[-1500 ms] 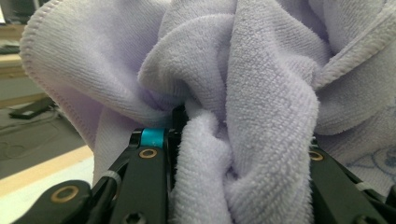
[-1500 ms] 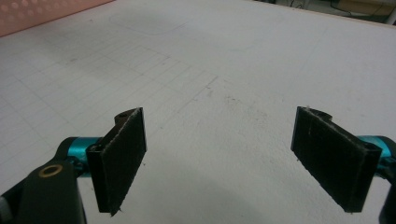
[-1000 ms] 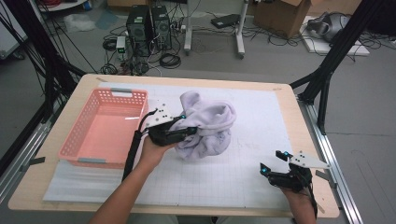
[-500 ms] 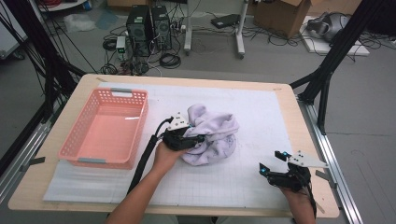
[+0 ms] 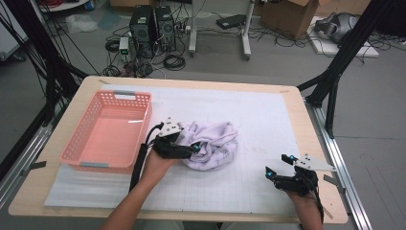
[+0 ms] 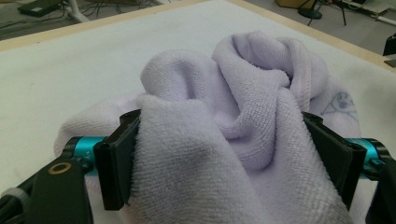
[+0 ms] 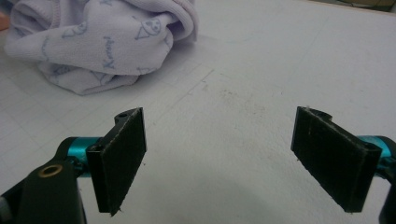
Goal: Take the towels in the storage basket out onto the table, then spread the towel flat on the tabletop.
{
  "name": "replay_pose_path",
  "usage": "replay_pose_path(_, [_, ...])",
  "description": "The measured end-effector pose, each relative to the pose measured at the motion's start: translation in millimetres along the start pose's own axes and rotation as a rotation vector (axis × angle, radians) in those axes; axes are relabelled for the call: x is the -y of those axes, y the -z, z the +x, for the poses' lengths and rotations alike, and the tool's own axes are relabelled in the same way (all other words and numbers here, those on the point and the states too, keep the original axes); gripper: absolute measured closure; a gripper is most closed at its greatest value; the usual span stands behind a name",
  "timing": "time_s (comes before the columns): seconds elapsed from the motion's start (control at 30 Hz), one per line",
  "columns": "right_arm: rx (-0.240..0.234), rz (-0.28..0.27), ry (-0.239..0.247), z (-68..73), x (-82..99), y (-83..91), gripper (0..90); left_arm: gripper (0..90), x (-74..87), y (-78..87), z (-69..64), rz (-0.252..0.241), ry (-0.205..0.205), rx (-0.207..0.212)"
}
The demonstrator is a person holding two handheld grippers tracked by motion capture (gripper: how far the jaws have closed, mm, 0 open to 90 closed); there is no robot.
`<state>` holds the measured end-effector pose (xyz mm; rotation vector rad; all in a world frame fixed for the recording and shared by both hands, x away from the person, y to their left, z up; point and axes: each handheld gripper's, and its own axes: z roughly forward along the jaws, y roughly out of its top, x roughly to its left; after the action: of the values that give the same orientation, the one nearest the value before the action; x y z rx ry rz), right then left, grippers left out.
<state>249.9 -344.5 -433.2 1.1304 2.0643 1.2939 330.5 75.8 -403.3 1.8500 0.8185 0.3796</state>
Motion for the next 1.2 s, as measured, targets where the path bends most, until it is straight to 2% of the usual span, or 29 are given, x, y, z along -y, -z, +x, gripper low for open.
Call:
replay_pose_path(0.1, [0.001,0.006,-0.002,1.0,-0.6,-0.9,17.1,22.9,2.2,13.0,2.8,-0.019,0.008,-0.018])
replay_pose_path(0.2, [0.000,0.002,0.000,0.8,-0.6,-0.8,17.1,22.9,-0.1,21.8,7.0,-0.006,0.009,-0.047])
replay_pose_path(0.27, [0.002,0.002,0.000,1.0,-0.5,0.2,17.1,23.4,-3.2,28.4,7.2,-0.006,0.019,-0.051])
replay_pose_path(0.37, [0.004,-0.003,0.001,0.6,-0.3,2.3,17.1,22.9,-5.8,44.4,7.6,-0.054,0.025,-0.040])
replay_pose_path(0.43, [0.007,-0.004,-0.004,-0.1,-0.2,3.1,17.1,22.4,-6.1,53.4,8.2,-0.077,0.026,-0.048])
replay_pose_path(0.6, [0.006,-0.007,-0.007,-0.7,-2.6,2.1,17.1,22.5,-2.8,64.2,8.3,-0.077,0.033,-0.049])
replay_pose_path(0.73, [0.002,-0.015,-0.019,-0.5,-3.8,0.2,17.0,22.5,0.3,62.4,5.6,-0.067,0.017,-0.027])
replay_pose_path(1.0, [-0.005,0.001,-0.005,0.7,-1.9,-3.7,17.1,24.0,11.0,47.6,-1.1,-0.045,0.006,0.013])
replay_pose_path(1.2, [0.004,0.006,-0.023,-1.4,-1.4,-2.4,17.1,25.5,11.0,34.5,-9.9,-0.029,-0.014,0.072])
